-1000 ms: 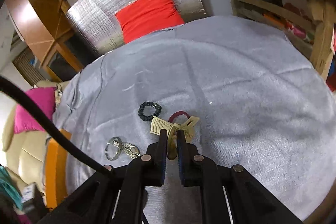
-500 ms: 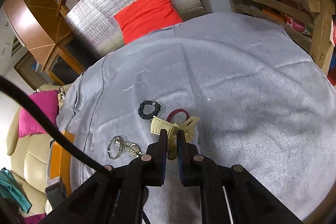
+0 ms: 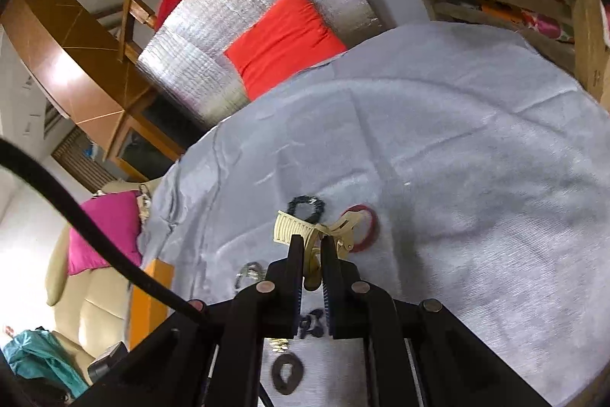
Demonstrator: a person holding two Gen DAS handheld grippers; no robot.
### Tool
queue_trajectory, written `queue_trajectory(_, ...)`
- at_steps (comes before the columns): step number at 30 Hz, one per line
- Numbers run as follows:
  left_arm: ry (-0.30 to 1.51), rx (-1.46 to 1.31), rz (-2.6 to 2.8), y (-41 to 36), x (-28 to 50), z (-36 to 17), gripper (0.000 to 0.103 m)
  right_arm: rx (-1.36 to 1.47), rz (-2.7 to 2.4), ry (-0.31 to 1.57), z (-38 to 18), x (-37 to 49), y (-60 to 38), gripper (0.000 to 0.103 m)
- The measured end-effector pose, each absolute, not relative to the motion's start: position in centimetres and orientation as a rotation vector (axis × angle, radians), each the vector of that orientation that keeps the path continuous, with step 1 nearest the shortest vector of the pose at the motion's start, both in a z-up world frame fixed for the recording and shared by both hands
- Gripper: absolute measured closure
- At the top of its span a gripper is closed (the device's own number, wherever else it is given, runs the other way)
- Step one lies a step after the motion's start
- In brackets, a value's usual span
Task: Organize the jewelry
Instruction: 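Grasp the dark brown hair tie with the left tool while the right holds the clip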
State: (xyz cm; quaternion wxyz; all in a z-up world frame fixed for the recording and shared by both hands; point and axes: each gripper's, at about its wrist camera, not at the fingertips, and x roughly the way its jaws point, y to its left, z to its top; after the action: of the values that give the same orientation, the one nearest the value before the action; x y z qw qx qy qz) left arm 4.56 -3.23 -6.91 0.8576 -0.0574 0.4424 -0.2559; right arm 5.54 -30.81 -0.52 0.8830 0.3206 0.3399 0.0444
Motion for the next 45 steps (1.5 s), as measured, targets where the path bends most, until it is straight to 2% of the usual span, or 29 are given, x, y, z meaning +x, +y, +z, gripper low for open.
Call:
queue_trajectory(5, 0.894, -0.131, -0.508, -1.1, 4.8, -5.9, 0.099, 0.662, 0.119, 0.712, -0.6, 6.1, -28.9, 0.093)
queue_trajectory(12, 0.991, -0.147, -0.593, -2.3, 5.1, -7.1, 0.097, 0.663, 0.122, 0.721, -1.1, 6.7, -27.5, 0.093)
queue_trajectory(13, 1.000, -0.145, -0.599, -2.7, 5.1, -7.3, 0.093, 0.663, 0.120, 0.721, -1.1, 6.6, -27.5, 0.093)
queue_trajectory(15, 1.033, -0.152, -0.605, -3.5, 5.3, -7.9, 0.075, 0.668, 0.118, 0.725, -1.2, 6.6, -27.7, 0.093)
queue_trajectory(16, 1.041, -0.156, -0.603, -3.7, 5.3, -8.1, 0.059, 0.668, 0.116, 0.726, -1.3, 6.6, -27.8, 0.093)
queue_trajectory(17, 1.045, -0.159, -0.602, -4.0, 5.3, -8.2, 0.049, 0.670, 0.110, 0.726, -1.3, 6.5, -28.0, 0.093)
queue_trajectory(22, 1.056, -0.148, -0.620, -5.7, 5.2, -9.0, 0.045, 0.691, 0.099, 0.710, -1.1, 6.0, -29.2, 0.093)
queue_trajectory(30, 1.033, -0.080, -0.599, -7.6, 5.1, -10.1, 0.046, 0.708, 0.094, 0.698, -0.8, 5.3, -30.4, 0.093)
queue_trajectory(32, 1.019, -0.062, -0.586, -7.6, 5.2, -10.1, 0.066, 0.711, 0.097, 0.698, -0.8, 5.2, -30.4, 0.093)
queue_trajectory(34, 1.015, -0.058, -0.585, -7.5, 5.3, -10.1, 0.075, 0.707, 0.100, 0.696, -0.7, 5.2, -30.4, 0.093)
queue_trajectory(35, 1.011, -0.057, -0.584, -7.3, 5.3, -10.1, 0.084, 0.707, 0.103, 0.695, -0.7, 5.2, -30.4, 0.093)
queue_trajectory(38, 1.007, -0.056, -0.593, -7.1, 5.2, -9.9, 0.092, 0.699, 0.108, 0.692, -0.7, 5.2, -30.1, 0.093)
queue_trajectory(45, 0.923, -0.046, -0.587, -5.5, 4.4, -7.7, 0.095, 0.674, 0.133, 0.686, -0.5, 5.3, -28.8, 0.093)
